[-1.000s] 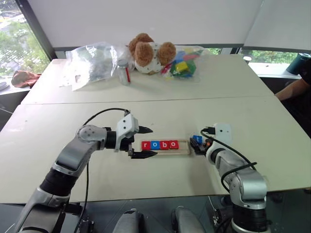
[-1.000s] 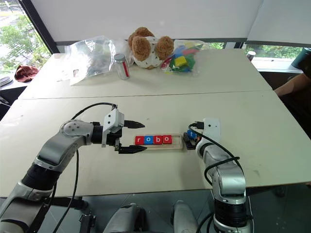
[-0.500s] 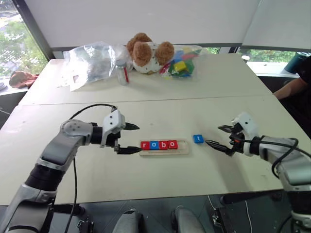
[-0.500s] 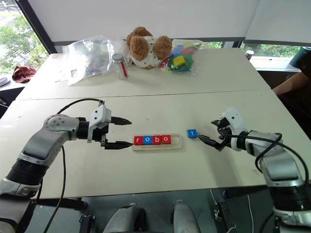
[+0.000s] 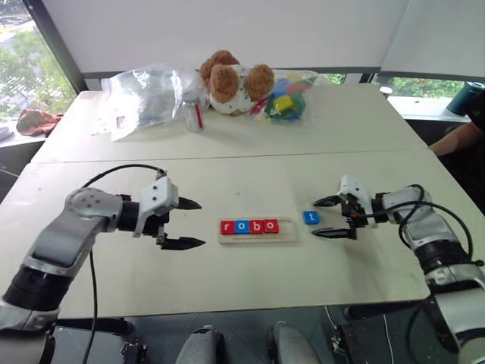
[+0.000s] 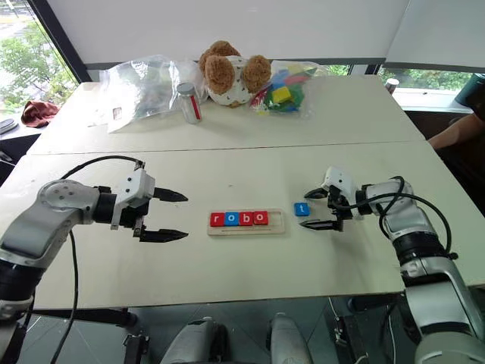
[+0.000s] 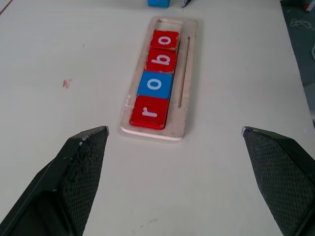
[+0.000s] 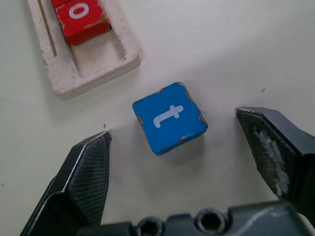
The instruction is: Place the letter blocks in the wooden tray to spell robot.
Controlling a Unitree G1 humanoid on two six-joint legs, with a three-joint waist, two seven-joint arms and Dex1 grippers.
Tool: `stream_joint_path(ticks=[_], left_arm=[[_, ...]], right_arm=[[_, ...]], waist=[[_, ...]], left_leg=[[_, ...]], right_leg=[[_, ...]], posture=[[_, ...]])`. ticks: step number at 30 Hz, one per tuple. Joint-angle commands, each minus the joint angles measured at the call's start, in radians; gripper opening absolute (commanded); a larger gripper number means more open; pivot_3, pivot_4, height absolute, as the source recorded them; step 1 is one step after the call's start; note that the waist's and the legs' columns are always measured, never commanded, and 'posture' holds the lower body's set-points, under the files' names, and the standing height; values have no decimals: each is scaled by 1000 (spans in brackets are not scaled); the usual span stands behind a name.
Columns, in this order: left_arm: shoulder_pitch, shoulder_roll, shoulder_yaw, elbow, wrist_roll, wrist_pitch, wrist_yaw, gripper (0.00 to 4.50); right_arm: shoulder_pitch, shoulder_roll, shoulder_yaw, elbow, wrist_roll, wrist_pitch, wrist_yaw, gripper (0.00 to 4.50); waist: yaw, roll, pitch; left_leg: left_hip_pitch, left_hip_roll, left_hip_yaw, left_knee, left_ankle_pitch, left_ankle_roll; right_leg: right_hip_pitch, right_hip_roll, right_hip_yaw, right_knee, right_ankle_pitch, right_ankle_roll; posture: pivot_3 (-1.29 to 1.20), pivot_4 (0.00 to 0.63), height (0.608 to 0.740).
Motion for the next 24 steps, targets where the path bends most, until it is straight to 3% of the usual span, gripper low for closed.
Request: stream_joint_path(ticks=[1,3,9,20,24], left_arm=[[12,16,48,-58,-24,18,21,4500],[20,17,53,-68,-23,24,28,4500],[19,4,37,-63,-17,22,46,4500],[-21,-27,4,2,8,-8,30,4500],[-35,-43,-7,23,17,-19,29,4500]], right_arm=[[-35,12,4,70,-24,-60,21,4403],[-48,16,1,96,-26,-72,40,3874],[-48,22,-11,67,-9,-74,69,1083],[-6,-3,39,-358,17,202,131,1100],[3,-9,73,-405,-5,218,134,1100]], waist=[[-1,0,0],[-1,0,0],[-1,0,0],[2,1,0],[2,1,0]], left_leg=[[0,0,0,0,0,0],[0,0,0,1,0,0],[0,0,0,0,0,0],[0,0,-1,0,0,-1],[-1,-1,0,1,0,0]], right_leg=[[0,0,0,0,0,0],[1,0,0,0,0,0],[0,0,0,0,0,0],[-1,-1,0,1,0,0],[-1,-2,0,0,0,0]], posture=[[0,150,740],[0,150,740],[0,150,740],[0,150,740],[0,150,740]])
